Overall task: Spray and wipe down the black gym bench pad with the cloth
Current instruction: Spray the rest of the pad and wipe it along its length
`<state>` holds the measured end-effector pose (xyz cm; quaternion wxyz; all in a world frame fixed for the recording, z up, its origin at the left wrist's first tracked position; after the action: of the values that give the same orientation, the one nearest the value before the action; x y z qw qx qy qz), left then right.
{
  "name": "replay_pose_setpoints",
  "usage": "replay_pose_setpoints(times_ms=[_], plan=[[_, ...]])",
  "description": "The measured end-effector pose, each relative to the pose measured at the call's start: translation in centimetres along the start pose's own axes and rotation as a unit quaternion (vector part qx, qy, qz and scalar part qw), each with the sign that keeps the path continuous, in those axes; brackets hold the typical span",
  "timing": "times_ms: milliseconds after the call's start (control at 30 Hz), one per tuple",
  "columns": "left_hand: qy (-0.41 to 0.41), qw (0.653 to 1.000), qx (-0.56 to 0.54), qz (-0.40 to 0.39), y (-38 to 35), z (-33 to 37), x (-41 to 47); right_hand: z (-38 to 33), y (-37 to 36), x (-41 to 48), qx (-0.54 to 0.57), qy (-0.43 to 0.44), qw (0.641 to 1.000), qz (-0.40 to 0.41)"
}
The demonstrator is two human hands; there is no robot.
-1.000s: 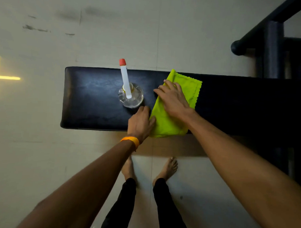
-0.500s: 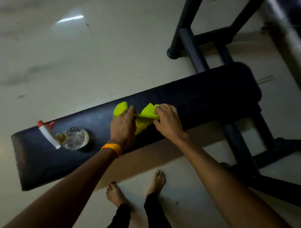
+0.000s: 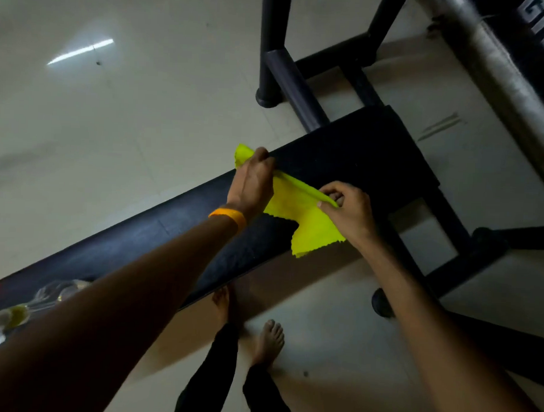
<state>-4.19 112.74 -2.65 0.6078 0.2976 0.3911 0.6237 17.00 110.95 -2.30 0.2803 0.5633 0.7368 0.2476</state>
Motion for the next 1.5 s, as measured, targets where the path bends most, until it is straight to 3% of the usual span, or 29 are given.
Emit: replay_pose_setpoints(times_ms=[133,200,300,400,467,600,700,800,900,967,1067,1133,1167,1233,1300,1333,1433,1500], plan=[[-0.024,0.997,-0.073,-0.006,-2.9,3.4,5.4,1.2,2.6,1.3,-0.069,0.025,0.991,0.115],[-0.038,0.996,-0.082,-0.017,-4.1,3.8,7.4,0.8,1.8,1.7,-0.102,0.062,0.984,0.131],[-0.008,0.995,-0.077,-0.060,-7.2,1.8,8.8,1.4,-2.9,2.5,-0.135,0.081,0.987,0.033],[0.048,0.993,-0.007,-0.107,-10.9,-2.1,7.9,3.4,-8.0,3.0,-0.122,0.023,0.989,-0.086],[0.065,0.989,0.034,-0.125,-12.3,-4.2,6.7,4.0,-9.0,3.4,-0.133,0.008,0.990,-0.048],[-0.010,0.993,0.094,-0.077,-14.1,-6.0,5.8,5.6,-9.4,7.1,-0.184,0.021,0.981,0.054],[-0.023,0.990,0.131,-0.054,-14.8,-6.5,5.9,7.3,-10.9,10.6,-0.312,0.046,0.949,0.021],[-0.030,0.989,0.137,-0.046,-15.1,-6.7,5.7,9.5,-10.1,13.1,-0.367,0.080,0.927,-0.003],[-0.023,0.989,0.143,-0.034,-15.2,-6.8,5.8,10.2,-8.7,13.4,-0.357,-0.025,0.929,0.091],[-0.020,0.989,0.143,-0.035,-15.2,-6.8,5.8,8.4,-10.7,11.0,-0.338,-0.075,0.932,0.104],[-0.029,0.989,0.140,-0.033,-15.1,-6.6,6.0,6.5,-13.1,8.2,-0.349,0.100,0.931,-0.037],[-0.025,0.989,0.144,-0.031,-15.1,-6.6,5.8,9.1,-10.3,10.5,-0.361,0.179,0.912,-0.072],[-0.023,0.988,0.152,-0.030,-15.1,-6.6,5.8,10.7,-8.6,12.4,-0.377,0.165,0.909,-0.056],[-0.019,0.987,0.157,-0.030,-15.2,-6.6,5.8,13.0,-5.4,15.7,-0.375,0.047,0.925,0.032],[-0.019,0.987,0.157,-0.026,-15.2,-6.4,5.8,11.7,-6.6,15.2,-0.356,-0.053,0.927,0.107],[-0.019,0.987,0.156,-0.026,-15.2,-6.4,5.7,10.4,-8.5,13.7,-0.349,-0.058,0.929,0.108],[-0.029,0.989,0.141,-0.020,-15.1,-6.5,5.7,7.2,-12.6,8.6,-0.354,0.095,0.930,-0.009],[-0.029,0.989,0.142,-0.017,-15.1,-6.5,5.7,8.5,-11.0,9.8,-0.355,0.214,0.907,-0.074]])
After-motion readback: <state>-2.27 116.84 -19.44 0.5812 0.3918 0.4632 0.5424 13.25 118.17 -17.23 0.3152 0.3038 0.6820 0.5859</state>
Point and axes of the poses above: each hand's wrist, its own x-axis towards the middle knuckle, its own y-axis out of the back of the hand, z = x × y, the point moved 5 cm from there along x, towards the middle knuckle, and after that the axes turned 11 degrees about y, right-handed, at the moved point
